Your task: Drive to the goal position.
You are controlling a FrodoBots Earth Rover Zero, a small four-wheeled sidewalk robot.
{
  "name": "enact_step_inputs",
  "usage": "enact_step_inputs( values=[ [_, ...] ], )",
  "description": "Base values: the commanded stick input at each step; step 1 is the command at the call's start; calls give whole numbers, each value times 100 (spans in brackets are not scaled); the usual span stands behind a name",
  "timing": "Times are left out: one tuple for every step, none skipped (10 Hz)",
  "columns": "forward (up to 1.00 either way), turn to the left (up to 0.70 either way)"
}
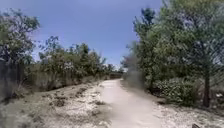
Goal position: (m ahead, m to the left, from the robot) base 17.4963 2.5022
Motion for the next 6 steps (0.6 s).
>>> enact_step_inputs(
  values=[
    [30, 17],
    [30, 75],
    [30, 66],
    [30, 22],
    [30, 0],
    [30, 0]
  ],
)
